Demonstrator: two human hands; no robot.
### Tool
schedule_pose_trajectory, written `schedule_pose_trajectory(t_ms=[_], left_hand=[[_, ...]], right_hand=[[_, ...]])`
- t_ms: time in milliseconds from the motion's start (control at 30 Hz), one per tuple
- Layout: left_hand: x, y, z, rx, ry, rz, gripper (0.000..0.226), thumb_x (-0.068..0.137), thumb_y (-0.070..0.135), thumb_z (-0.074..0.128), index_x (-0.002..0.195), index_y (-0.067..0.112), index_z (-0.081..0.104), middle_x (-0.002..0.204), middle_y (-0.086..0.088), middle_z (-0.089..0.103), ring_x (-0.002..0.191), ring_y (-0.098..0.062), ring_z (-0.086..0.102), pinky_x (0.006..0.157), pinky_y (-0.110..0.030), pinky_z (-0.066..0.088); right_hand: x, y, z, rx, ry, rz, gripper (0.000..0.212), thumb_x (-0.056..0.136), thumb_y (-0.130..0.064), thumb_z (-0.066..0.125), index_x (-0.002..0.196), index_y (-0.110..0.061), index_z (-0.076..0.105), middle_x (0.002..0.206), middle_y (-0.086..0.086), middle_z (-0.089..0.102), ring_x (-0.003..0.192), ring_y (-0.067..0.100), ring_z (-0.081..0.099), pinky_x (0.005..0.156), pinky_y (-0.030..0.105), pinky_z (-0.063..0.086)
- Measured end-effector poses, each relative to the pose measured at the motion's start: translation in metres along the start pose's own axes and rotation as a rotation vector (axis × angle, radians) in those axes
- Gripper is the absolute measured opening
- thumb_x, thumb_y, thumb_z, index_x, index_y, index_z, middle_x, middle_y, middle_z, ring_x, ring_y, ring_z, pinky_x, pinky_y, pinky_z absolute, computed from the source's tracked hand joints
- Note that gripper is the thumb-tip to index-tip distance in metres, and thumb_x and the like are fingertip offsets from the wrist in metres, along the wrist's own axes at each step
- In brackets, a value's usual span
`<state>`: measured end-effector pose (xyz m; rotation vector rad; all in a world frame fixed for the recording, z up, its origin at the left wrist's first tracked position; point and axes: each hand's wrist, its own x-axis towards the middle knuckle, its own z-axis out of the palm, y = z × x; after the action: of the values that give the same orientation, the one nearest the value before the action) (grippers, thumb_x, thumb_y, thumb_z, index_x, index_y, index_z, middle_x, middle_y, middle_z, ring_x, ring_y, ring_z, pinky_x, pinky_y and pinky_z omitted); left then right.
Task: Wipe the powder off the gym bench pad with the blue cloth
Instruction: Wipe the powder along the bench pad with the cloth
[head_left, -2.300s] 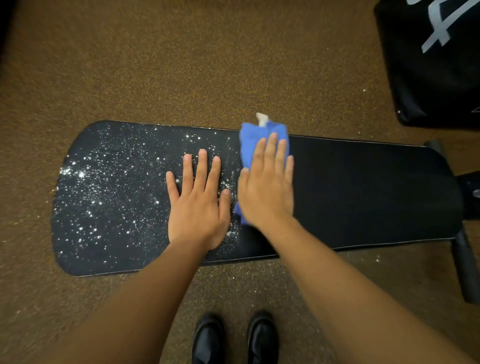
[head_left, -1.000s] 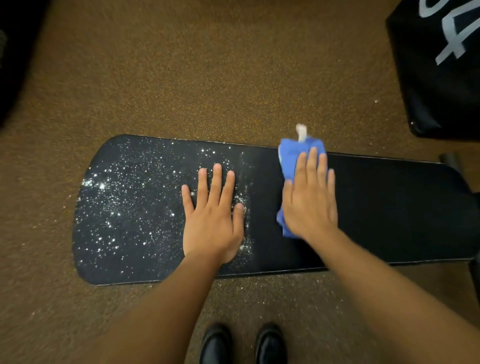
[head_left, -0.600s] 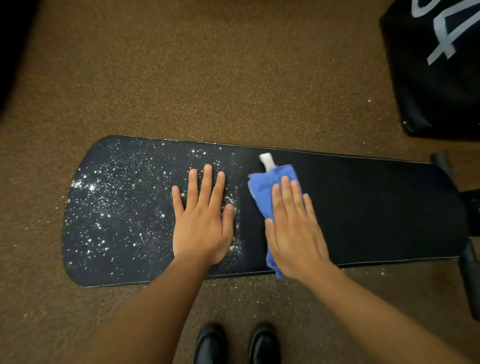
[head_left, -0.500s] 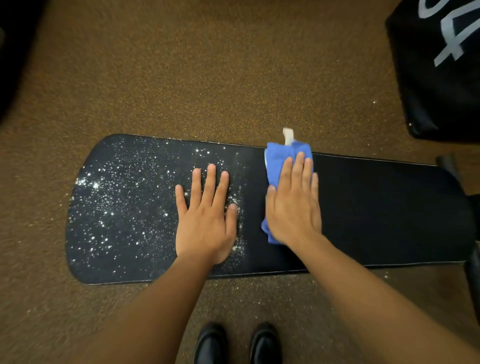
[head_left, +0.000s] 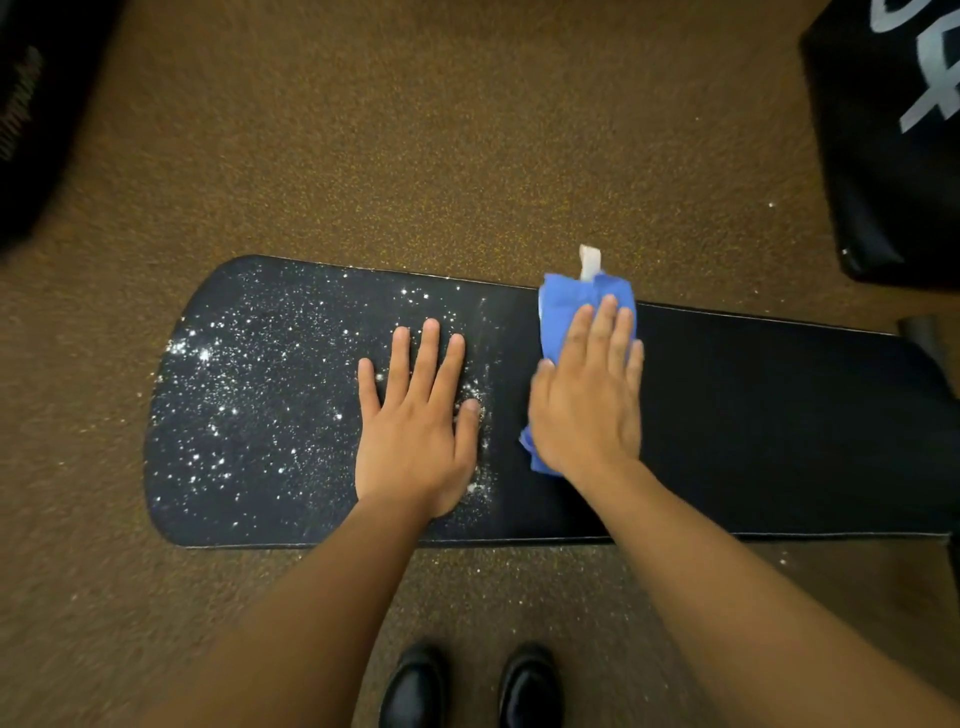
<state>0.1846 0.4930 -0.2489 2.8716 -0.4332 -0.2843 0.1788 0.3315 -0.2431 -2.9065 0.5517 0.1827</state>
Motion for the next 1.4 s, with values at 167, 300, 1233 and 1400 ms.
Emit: schedule_pose_trajectory(t_ms=[167, 300, 1233, 1400], left_hand=[[0.001, -0.001, 0.0, -0.007, 0.004, -0.002, 0.062, 0.099, 0.045, 0.011, 0.157, 0.024, 0.008, 0.165, 0.003, -0.006, 0.15, -0.02, -0.014, 0.12, -0.053, -0.006], [0.0, -0.002, 0.0, -0.027, 0.005, 0.012, 0.062, 0.099, 0.045, 0.013, 0.157, 0.024, 0.007, 0.164, 0.003, -0.007, 0.15, -0.019, -0.016, 0.12, -0.052, -0.007], [0.009, -0.088, -0.025, 0.029, -0.005, 0.094, 0.064, 0.099, 0.051, 0.015, 0.157, 0.027, 0.002, 0.165, 0.001, -0.007, 0.15, -0.022, -0.015, 0.12, -0.053, -0.007], [0.008, -0.088, -0.027, 0.018, 0.008, 0.084, 0.065, 0.098, 0.051, 0.017, 0.157, 0.026, 0.008, 0.165, 0.001, -0.003, 0.151, -0.022, -0.011, 0.12, -0.053, -0.005]], right_hand=[[-0.011, -0.036, 0.008, -0.018, -0.02, -0.171, 0.067, 0.1, -0.035, 0.024, 0.153, -0.002, 0.001, 0.162, 0.019, -0.005, 0.15, 0.031, -0.008, 0.121, 0.048, 0.002], [-0.013, -0.033, 0.009, -0.006, 0.003, -0.173, 0.068, 0.099, -0.037, 0.023, 0.154, -0.003, 0.002, 0.163, 0.017, -0.003, 0.15, 0.029, -0.008, 0.122, 0.048, 0.005], [0.003, -0.075, 0.011, 0.025, 0.011, 0.094, 0.066, 0.101, -0.034, 0.026, 0.155, -0.006, 0.002, 0.163, 0.015, -0.005, 0.15, 0.03, -0.009, 0.121, 0.049, 0.0], [-0.065, -0.07, 0.011, 0.007, -0.079, -0.161, 0.067, 0.095, -0.038, 0.011, 0.155, -0.009, 0.001, 0.163, 0.01, -0.008, 0.149, 0.025, -0.012, 0.121, 0.046, 0.0]])
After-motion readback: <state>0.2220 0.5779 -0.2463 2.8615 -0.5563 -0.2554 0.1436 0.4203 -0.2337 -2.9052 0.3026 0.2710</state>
